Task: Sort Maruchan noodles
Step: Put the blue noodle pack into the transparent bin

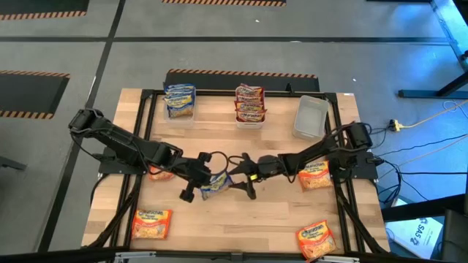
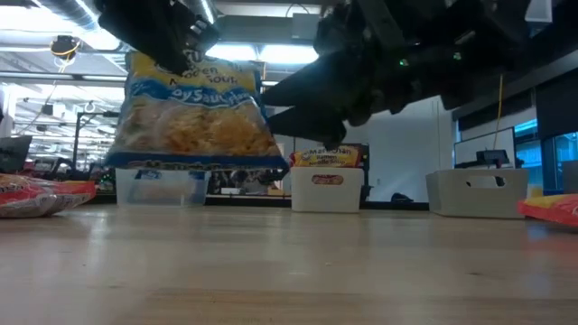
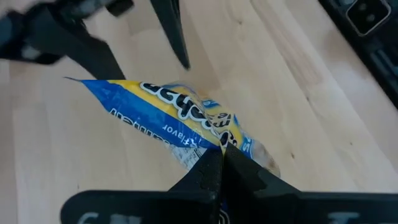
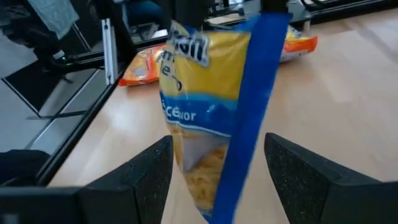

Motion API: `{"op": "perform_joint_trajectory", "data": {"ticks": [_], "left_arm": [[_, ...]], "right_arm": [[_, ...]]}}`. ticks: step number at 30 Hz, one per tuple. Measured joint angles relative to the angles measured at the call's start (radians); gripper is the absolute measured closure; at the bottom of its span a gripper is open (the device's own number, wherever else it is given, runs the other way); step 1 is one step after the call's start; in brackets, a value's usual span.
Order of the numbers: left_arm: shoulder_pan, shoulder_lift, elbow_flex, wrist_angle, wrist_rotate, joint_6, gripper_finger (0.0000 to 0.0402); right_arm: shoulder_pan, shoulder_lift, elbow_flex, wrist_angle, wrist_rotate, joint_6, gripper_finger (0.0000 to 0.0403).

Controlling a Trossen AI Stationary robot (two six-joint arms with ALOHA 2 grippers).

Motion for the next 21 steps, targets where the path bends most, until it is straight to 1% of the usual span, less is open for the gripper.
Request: {"op": "perform_joint_trajectory", "data": {"ticks": [3,5,8,11,15,18,21], "left_arm": [[0.0,0.0,0.0,0.015,0.006,0.014,0.0401],[0.0,0.0,0.0,0.013,-0.012,0.026,0.0401],[0.001,0.0,0.0,0.02,-0.023,0.041,0.0401],[0.001,0.0,0.0,0.03,-0.026,0.052,0.0401],[0.004,0.0,0.0,0.034,-0.064,0.054,0.0401],[0.004,0.0,0.0,0.034,-0.091,0.054,0.0401],[0.004,0.0,0.0,0.033,-0.09,0.022,0.0401]], "right_arm": [[-0.015,0.019,0.022,-0.001,-0.009,0.006,0.0162],[-0.022,0.027,0.029,-0.002,-0.037,0.009,0.0162],[-0.025,0.042,0.046,-0.003,-0.046,0.01,0.0162],[-0.024,0.059,0.079,0.0,-0.096,0.01,0.0162],[-0.024,0.09,0.124,-0.005,-0.15,0.009,0.0165],[-0.024,0.108,0.141,-0.006,-0.178,0.004,0.0193],[-0.024,0.111,0.146,-0.017,-0.165,0.004,0.0248]]}}
